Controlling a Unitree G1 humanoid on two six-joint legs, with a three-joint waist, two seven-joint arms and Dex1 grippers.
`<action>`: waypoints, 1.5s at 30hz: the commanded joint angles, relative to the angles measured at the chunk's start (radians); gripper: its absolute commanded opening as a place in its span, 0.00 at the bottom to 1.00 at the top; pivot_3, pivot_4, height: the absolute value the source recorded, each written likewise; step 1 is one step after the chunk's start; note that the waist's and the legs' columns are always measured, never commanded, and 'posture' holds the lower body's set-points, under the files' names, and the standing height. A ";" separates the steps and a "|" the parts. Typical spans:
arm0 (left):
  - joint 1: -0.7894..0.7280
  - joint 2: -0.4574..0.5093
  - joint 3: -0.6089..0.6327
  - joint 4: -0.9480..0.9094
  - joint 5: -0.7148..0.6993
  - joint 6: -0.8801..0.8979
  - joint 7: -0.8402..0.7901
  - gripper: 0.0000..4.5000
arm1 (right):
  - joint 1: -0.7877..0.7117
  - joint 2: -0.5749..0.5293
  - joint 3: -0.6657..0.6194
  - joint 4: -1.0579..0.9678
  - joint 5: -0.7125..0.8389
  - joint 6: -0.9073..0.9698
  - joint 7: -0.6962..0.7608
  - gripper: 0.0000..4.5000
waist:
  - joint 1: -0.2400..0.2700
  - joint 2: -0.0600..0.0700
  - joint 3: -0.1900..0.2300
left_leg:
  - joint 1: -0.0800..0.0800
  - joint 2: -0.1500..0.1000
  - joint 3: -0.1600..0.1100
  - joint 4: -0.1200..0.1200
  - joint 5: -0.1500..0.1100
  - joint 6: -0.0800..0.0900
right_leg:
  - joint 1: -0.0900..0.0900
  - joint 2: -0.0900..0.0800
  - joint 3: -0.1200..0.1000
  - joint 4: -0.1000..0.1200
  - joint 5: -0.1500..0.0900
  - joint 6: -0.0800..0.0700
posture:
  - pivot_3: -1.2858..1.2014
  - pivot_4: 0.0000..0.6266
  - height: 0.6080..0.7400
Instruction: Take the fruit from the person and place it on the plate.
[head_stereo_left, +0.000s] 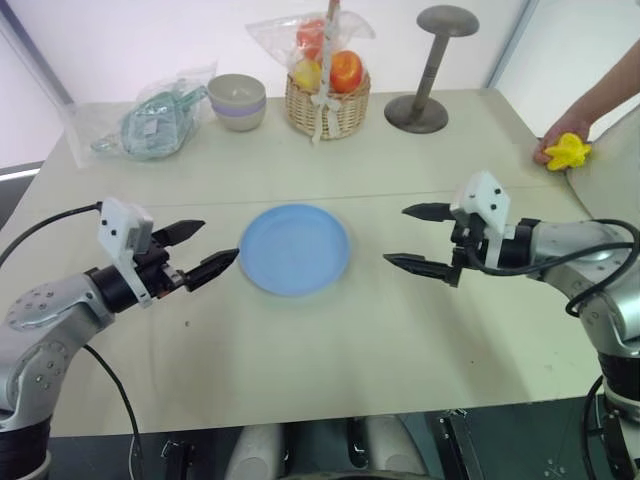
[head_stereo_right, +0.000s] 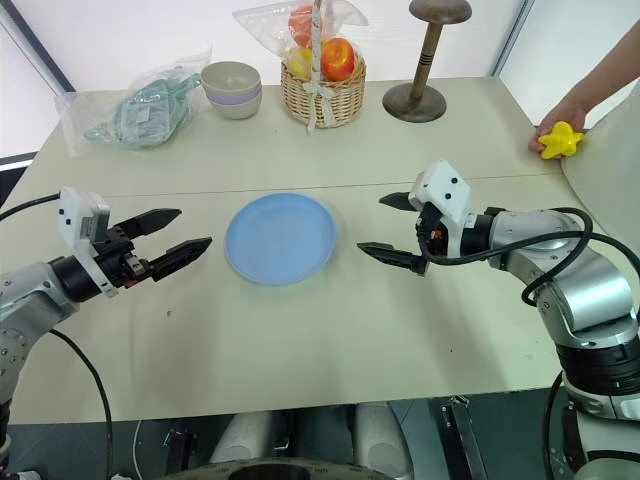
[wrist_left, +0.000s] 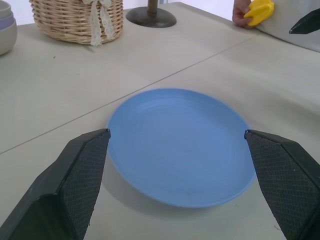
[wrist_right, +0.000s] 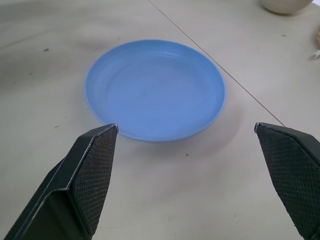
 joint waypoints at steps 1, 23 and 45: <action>-0.018 -0.001 0.022 -0.022 -0.007 -0.018 0.001 1.00 | -0.023 -0.014 -0.032 -0.011 0.002 -0.014 0.001 1.00 | 0.000 0.000 0.000 | 0.000 0.000 0.000 0.000 0.000 0.000 | 0.000 0.000 0.000 0.000 0.000 0.000 | 0.52 0.24 1.00; -0.031 0.001 0.015 -0.023 -0.005 -0.014 0.003 1.00 | -0.018 -0.017 -0.035 -0.014 0.002 -0.011 -0.001 1.00 | 0.000 0.000 0.000 | 0.000 0.000 0.000 0.000 0.000 0.000 | 0.000 0.001 0.000 0.000 0.000 0.000 | 0.52 0.24 1.00; -0.036 0.001 0.007 -0.015 0.004 -0.017 -0.005 1.00 | -0.015 -0.020 -0.036 -0.007 -0.006 -0.018 0.002 1.00 | 0.000 0.000 0.000 | 0.000 0.000 0.000 0.000 0.000 0.000 | 0.000 0.001 0.000 0.000 0.000 0.000 | 0.52 0.24 1.00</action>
